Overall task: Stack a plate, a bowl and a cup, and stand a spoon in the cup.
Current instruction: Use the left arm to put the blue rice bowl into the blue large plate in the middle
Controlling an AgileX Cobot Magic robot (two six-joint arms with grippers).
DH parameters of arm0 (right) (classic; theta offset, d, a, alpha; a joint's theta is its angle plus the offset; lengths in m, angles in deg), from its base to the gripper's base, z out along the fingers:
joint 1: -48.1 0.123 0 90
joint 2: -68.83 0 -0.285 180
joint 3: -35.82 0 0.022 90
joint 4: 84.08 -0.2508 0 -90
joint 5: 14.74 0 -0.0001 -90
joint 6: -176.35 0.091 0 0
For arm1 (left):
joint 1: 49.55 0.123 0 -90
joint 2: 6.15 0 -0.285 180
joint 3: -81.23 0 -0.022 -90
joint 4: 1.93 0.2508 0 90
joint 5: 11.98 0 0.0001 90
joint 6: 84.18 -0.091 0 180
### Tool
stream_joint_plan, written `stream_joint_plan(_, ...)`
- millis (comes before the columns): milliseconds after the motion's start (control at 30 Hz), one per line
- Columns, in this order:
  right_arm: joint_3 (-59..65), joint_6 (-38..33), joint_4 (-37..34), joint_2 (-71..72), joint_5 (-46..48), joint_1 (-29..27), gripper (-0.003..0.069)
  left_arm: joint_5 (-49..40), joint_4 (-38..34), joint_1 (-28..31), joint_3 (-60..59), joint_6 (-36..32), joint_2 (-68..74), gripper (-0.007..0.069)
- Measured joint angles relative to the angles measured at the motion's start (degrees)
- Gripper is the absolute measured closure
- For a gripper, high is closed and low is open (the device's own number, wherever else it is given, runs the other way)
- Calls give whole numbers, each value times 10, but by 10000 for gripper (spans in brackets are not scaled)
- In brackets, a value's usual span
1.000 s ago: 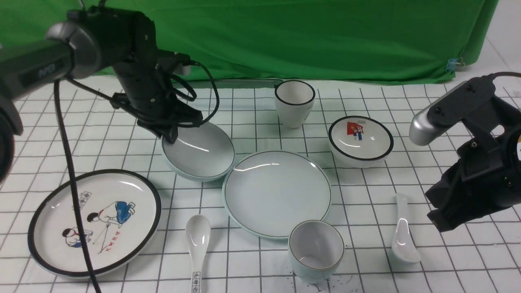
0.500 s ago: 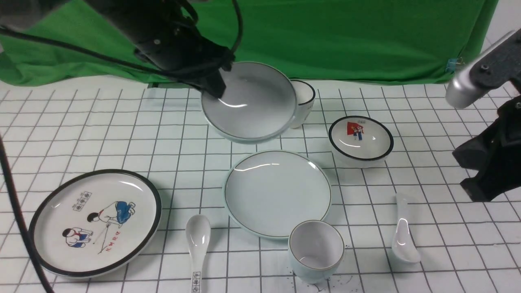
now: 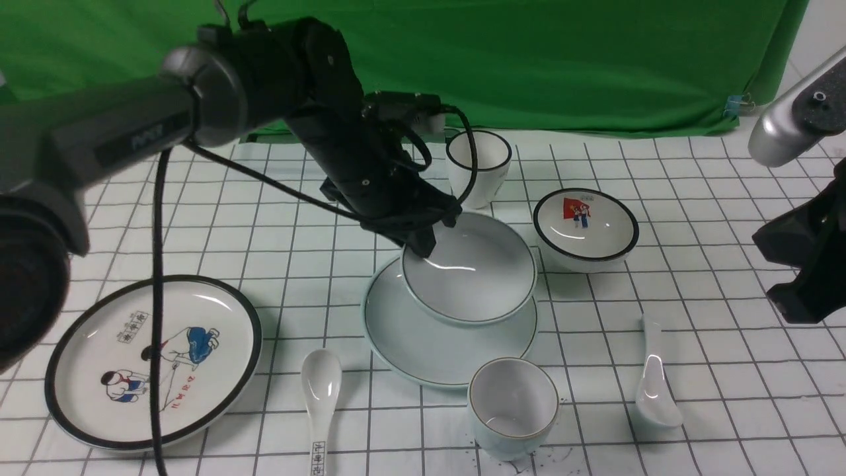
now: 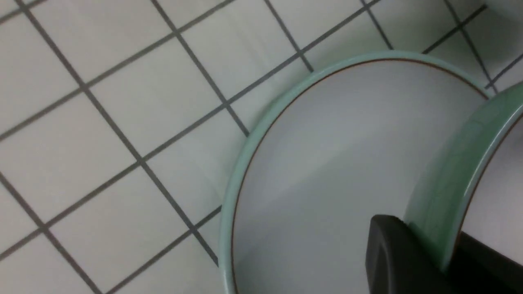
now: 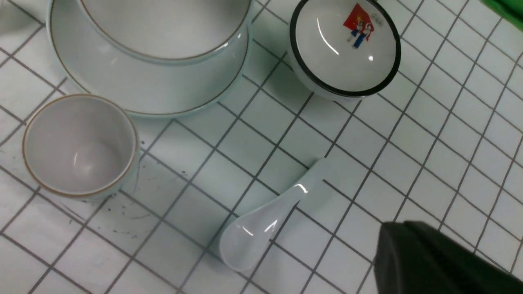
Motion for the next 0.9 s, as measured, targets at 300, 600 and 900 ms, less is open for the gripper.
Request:
stream_joint_plan(300,0,0,2,0,-3,0,638,12,19,0,-2,1,26,629)
stream_joint_plan(600,0,0,3,0,-6,0,638,11,59,0,-2,19,29,584)
stream_joint_plan(900,0,0,3,0,-6,0,637,-8,71,-1,2,22,35,321)
